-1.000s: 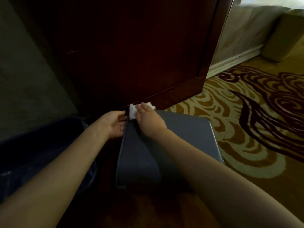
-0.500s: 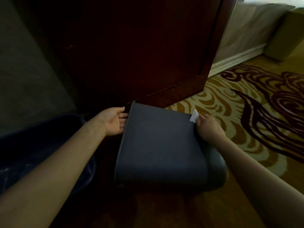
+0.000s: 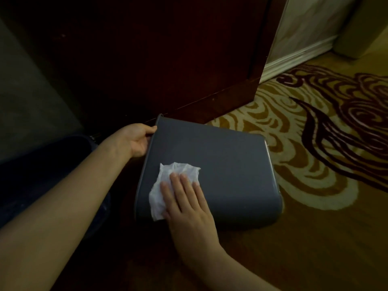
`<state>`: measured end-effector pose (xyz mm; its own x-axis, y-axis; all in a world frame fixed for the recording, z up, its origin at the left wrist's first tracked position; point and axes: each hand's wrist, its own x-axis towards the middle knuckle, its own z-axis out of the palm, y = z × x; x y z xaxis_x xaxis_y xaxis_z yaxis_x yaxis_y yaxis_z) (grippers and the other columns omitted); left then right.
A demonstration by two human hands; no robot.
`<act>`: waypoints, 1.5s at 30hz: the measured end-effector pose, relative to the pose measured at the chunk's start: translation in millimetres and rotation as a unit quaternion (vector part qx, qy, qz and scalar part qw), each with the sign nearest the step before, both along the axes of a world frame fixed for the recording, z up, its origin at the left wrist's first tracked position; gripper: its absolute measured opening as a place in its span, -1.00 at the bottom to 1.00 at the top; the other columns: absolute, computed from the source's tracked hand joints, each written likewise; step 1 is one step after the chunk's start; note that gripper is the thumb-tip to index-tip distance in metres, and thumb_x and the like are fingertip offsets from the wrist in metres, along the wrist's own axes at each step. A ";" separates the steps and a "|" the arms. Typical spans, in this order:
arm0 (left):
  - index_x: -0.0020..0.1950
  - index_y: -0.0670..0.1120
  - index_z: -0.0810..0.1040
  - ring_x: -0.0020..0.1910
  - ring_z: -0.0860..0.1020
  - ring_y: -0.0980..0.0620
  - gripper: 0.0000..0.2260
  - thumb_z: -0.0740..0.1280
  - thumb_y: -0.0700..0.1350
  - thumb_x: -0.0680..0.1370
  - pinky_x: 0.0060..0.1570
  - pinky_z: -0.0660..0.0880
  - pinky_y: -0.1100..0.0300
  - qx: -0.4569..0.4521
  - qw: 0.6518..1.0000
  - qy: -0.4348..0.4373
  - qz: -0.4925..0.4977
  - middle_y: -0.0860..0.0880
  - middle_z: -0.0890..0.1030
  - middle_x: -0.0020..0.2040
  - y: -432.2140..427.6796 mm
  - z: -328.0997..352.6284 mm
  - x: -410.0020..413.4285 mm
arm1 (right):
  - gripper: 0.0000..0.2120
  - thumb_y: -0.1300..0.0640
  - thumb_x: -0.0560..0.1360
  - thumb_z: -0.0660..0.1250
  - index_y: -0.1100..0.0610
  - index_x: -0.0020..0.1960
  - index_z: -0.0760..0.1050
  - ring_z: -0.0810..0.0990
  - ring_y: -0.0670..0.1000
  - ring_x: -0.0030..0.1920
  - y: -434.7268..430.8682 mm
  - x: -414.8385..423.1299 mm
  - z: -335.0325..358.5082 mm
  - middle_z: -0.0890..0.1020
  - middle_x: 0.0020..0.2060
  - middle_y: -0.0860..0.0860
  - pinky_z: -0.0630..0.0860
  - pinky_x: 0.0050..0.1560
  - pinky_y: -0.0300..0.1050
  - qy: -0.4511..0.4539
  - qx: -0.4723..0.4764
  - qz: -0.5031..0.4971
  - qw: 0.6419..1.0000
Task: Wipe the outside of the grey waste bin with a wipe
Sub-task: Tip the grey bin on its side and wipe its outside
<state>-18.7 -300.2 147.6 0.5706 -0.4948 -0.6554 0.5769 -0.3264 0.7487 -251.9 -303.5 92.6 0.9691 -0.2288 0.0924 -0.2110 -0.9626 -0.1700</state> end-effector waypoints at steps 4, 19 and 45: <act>-0.15 -0.15 0.51 -0.54 0.63 0.06 -0.78 0.14 -0.15 0.61 -0.56 0.57 0.22 -0.002 1.000 -0.001 -0.001 -0.05 0.64 -0.52 1.8 -3.9 1.5 | -0.40 -0.06 0.52 0.10 0.05 0.50 0.02 0.11 0.07 0.47 -10.7 -14.7 -10.3 0.18 0.48 0.06 0.13 0.45 0.10 -0.025 -0.012 -0.025 0.999; -0.06 -0.15 0.56 -0.29 0.60 0.02 -0.84 0.22 -0.12 0.55 -0.23 0.53 0.16 -0.008 1.000 0.002 -0.009 -0.06 0.66 -0.38 -3.2 8.5 11.3 | -0.55 -0.09 0.60 -0.14 0.02 0.42 0.19 0.19 0.03 0.43 -133.8 -119.3 -20.8 0.25 0.41 0.01 0.16 0.36 0.03 -0.058 0.034 -0.165 0.984; 0.02 0.17 0.56 0.00 0.64 0.16 -0.77 0.11 0.00 0.59 -0.09 0.52 0.19 -0.199 0.938 -0.284 -0.016 0.17 0.67 -0.06 45.7 42.5 -61.0 | -0.64 0.04 0.60 0.03 0.25 0.18 0.45 0.57 0.11 0.02 -131.0 -10.8 123.3 0.58 0.08 0.24 0.48 0.04 0.07 -0.350 0.210 -0.218 0.886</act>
<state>-79.7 -254.4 190.2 0.7528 -0.6581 -0.0089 0.0423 0.0348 0.9985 -262.7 -434.4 215.9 0.5191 -0.7242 0.4541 -0.2486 -0.6361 -0.7304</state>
